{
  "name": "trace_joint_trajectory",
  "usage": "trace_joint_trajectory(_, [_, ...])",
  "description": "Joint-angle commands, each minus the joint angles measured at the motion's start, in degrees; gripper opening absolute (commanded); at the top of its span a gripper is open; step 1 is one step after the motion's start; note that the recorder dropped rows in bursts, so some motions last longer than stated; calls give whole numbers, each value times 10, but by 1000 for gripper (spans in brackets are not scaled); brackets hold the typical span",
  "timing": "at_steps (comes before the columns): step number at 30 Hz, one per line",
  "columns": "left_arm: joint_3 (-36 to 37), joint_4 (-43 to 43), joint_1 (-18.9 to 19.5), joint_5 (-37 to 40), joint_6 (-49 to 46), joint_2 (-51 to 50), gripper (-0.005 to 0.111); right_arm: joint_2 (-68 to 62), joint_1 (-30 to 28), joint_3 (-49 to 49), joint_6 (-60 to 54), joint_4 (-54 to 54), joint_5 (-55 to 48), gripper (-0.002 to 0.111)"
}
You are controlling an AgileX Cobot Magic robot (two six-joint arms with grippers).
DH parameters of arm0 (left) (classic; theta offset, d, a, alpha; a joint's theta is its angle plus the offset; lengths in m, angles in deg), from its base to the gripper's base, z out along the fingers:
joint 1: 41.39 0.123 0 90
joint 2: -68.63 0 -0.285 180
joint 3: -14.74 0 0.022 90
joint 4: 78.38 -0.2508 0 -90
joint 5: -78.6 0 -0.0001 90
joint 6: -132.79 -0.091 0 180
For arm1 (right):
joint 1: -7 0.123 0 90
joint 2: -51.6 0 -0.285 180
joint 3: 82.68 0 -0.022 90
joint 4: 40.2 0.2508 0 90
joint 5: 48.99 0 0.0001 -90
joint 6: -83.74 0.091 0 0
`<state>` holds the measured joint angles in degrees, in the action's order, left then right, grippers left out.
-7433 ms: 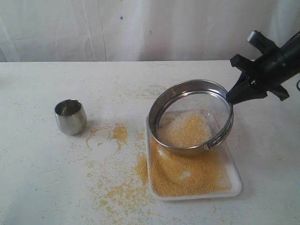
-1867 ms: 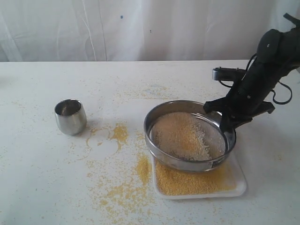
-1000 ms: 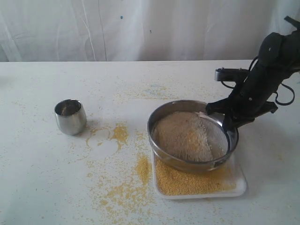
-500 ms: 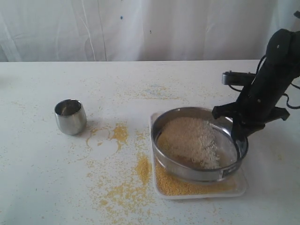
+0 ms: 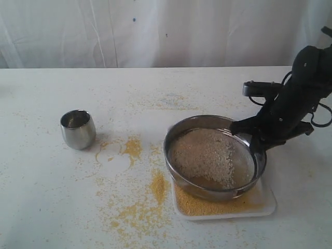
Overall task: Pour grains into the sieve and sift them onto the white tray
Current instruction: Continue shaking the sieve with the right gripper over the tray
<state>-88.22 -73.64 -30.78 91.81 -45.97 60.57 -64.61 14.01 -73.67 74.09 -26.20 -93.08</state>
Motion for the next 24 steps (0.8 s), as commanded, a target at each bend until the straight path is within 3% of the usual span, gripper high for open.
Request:
trace_joint_trajectory(1, [2, 3, 1, 0, 0, 3, 0, 17, 3, -12, 29, 26, 4, 0])
trace_joint_trajectory(2, [2, 3, 1, 0, 0, 3, 0, 23, 6, -5, 22, 31, -65, 0])
trace_joint_trajectory(4, [2, 3, 1, 0, 0, 3, 0, 31, 10, 4, -7, 30, -55, 0])
trace_joint_trajectory(8, [2, 3, 1, 0, 0, 3, 0, 30, 10, 2, -23, 30, 138, 0])
trace_joint_trajectory(10, [2, 3, 1, 0, 0, 3, 0, 39, 10, -1, 8, 46, 47, 0])
trace_joint_trajectory(11, [2, 3, 1, 0, 0, 3, 0, 46, 10, 9, 8, 36, -58, 0])
trace_joint_trajectory(12, [2, 3, 1, 0, 0, 3, 0, 50, 10, 18, 5, 35, -73, 0])
trace_joint_trajectory(14, [2, 3, 1, 0, 0, 3, 0, 50, 10, 25, -26, 26, 44, 0])
trace_joint_trajectory(16, [2, 3, 1, 0, 0, 3, 0, 49, 10, 24, -6, 33, 95, 0])
trace_joint_trajectory(20, [2, 3, 1, 0, 0, 3, 0, 63, 10, 20, 8, 44, -77, 0])
trace_joint_trajectory(23, [2, 3, 1, 0, 0, 3, 0, 59, 10, 20, -36, 36, 88, 0])
trace_joint_trajectory(24, [2, 3, 1, 0, 0, 3, 0, 65, 10, 15, 9, 44, 16, 0])
